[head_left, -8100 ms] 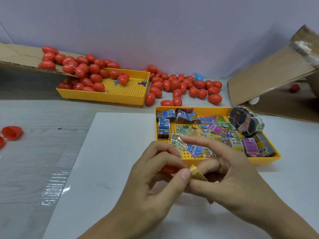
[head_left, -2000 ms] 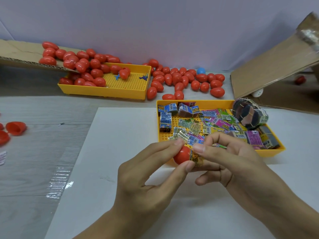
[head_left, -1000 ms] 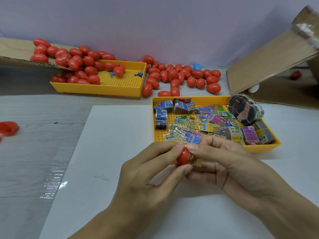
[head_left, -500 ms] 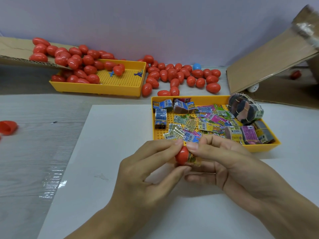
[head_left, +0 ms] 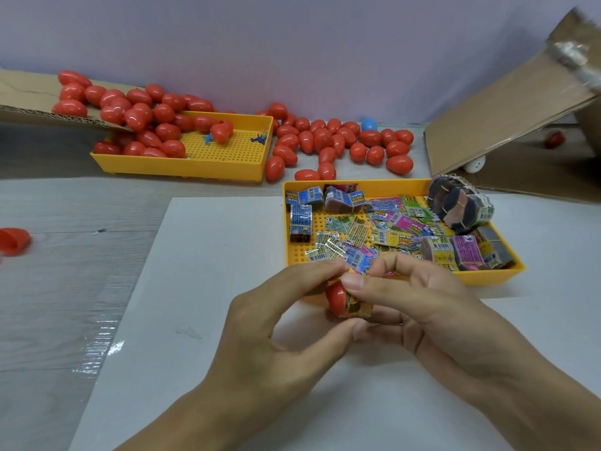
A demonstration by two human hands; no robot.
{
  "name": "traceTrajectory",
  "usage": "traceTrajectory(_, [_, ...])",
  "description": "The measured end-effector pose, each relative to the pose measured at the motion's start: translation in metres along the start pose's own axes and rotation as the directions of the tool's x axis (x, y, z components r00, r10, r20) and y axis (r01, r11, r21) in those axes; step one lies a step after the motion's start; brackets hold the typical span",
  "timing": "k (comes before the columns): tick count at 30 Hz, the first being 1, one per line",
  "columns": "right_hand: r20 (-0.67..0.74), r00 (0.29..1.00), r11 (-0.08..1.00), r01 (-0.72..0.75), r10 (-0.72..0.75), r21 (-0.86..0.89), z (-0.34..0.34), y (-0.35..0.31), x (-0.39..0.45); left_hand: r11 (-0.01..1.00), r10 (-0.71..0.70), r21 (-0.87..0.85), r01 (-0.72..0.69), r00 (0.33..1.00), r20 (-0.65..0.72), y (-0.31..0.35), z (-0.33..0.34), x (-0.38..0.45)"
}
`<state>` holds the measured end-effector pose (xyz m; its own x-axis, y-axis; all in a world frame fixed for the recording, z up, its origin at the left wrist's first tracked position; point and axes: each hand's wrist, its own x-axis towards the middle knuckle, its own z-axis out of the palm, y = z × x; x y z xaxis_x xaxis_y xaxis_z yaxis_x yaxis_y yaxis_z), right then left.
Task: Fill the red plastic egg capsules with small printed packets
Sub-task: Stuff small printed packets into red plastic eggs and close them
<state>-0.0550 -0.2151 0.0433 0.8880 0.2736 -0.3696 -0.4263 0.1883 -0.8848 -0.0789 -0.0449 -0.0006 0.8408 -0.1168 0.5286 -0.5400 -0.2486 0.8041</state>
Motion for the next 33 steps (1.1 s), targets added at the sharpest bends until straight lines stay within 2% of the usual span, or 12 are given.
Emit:
traceTrajectory(3, [0.003,1.000,1.000,0.026,-0.026,-0.010,0.001,-0.001,-0.001,1.000,-0.006,-0.014,0.006,0.999,-0.049,-0.001,0.000,0.000])
traceTrajectory(6, [0.031,1.000,1.000,0.000,0.000,-0.008,0.001,-0.006,-0.002,0.993,-0.029,-0.116,0.016,0.993,-0.115,-0.003,0.000,0.001])
traceTrajectory(9, [0.068,0.998,0.994,0.009,-0.002,-0.106,0.002,-0.010,-0.004,0.980,-0.017,-0.201,-0.007,0.993,-0.119,-0.003,0.000,0.001])
traceTrajectory(12, [0.087,0.993,0.980,0.094,-0.079,-0.178,0.004,-0.007,-0.006,0.973,-0.024,-0.233,0.002,0.995,-0.094,-0.003,0.001,0.000])
traceTrajectory(14, [0.064,0.982,0.964,0.189,-0.180,-0.186,0.004,-0.005,-0.006,0.967,-0.057,-0.252,0.033,0.994,-0.092,-0.002,0.001,-0.001])
traceTrajectory(17, [0.025,0.921,0.882,0.378,-0.388,-0.282,0.002,-0.001,-0.006,0.942,-0.186,-0.305,0.141,0.975,-0.122,0.005,-0.003,0.001])
traceTrajectory(19, [0.058,0.864,0.793,0.483,-0.500,-0.370,0.002,0.003,-0.007,0.904,-0.292,-0.352,0.242,0.951,-0.097,0.008,-0.005,0.003])
traceTrajectory(22, [0.192,0.802,0.681,0.586,-0.566,-0.440,0.003,0.008,-0.008,0.829,-0.389,-0.440,0.346,0.921,-0.010,0.008,-0.006,0.004])
traceTrajectory(24, [0.232,0.780,0.646,0.615,-0.581,-0.452,0.002,0.008,-0.008,0.826,-0.390,-0.450,0.339,0.921,-0.021,0.008,-0.005,0.005])
traceTrajectory(27, [0.217,0.800,0.711,0.597,-0.559,-0.372,0.000,0.005,-0.008,0.847,-0.340,-0.448,0.285,0.939,-0.046,0.008,-0.007,0.006])
traceTrajectory(30, [0.064,0.868,0.828,0.490,-0.493,-0.274,0.001,0.000,-0.008,0.860,-0.293,-0.452,0.239,0.955,-0.051,0.006,-0.009,0.006])
traceTrajectory(33, [0.025,0.917,0.865,0.384,-0.398,-0.323,0.003,-0.001,-0.008,0.870,-0.243,-0.452,0.199,0.969,-0.040,0.004,-0.008,0.006])
